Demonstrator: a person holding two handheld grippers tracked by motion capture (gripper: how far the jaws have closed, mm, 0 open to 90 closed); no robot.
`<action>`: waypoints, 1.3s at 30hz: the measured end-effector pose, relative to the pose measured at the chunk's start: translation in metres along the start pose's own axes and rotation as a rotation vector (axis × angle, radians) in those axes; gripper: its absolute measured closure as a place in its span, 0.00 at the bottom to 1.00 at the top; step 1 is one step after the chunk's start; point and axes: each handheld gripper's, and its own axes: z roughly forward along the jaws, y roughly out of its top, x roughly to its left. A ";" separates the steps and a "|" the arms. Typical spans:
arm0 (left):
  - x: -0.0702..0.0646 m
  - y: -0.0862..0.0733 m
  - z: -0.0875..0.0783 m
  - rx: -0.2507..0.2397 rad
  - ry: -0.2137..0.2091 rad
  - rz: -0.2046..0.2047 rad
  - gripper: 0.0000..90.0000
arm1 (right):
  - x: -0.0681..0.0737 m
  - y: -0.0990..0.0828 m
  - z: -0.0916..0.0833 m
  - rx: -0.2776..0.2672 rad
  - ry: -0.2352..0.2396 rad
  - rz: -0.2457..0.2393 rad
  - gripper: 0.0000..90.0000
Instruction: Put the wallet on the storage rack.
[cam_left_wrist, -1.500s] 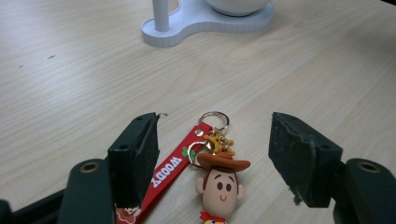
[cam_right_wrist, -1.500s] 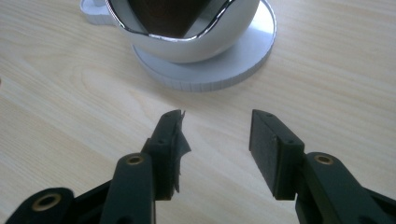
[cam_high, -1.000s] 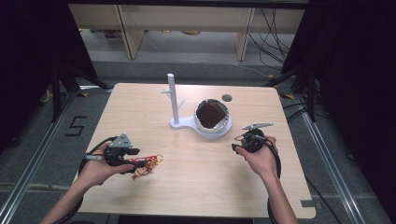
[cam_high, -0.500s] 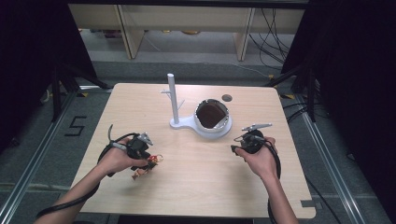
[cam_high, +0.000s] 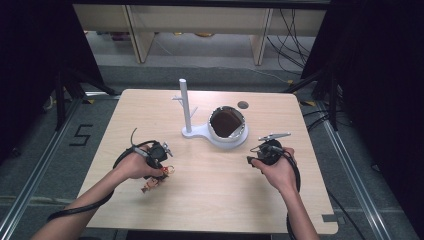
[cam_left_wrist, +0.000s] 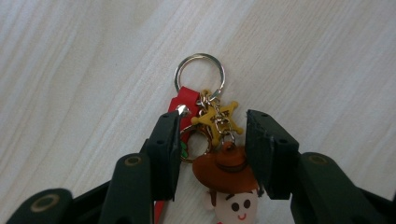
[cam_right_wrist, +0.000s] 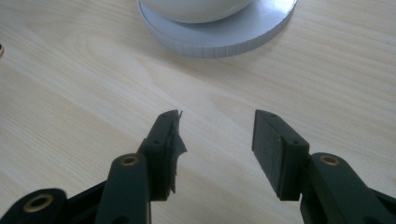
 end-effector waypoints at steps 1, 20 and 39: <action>0.000 0.001 0.002 0.006 0.003 0.000 0.62 | 0.000 0.000 0.000 0.000 0.000 0.000 0.58; -0.005 0.004 0.003 0.042 0.044 0.043 0.92 | 0.002 0.000 0.002 0.006 0.010 -0.005 0.57; -0.005 -0.016 -0.027 -0.179 0.076 -0.008 0.96 | 0.000 -0.002 -0.002 -0.005 0.012 0.004 0.56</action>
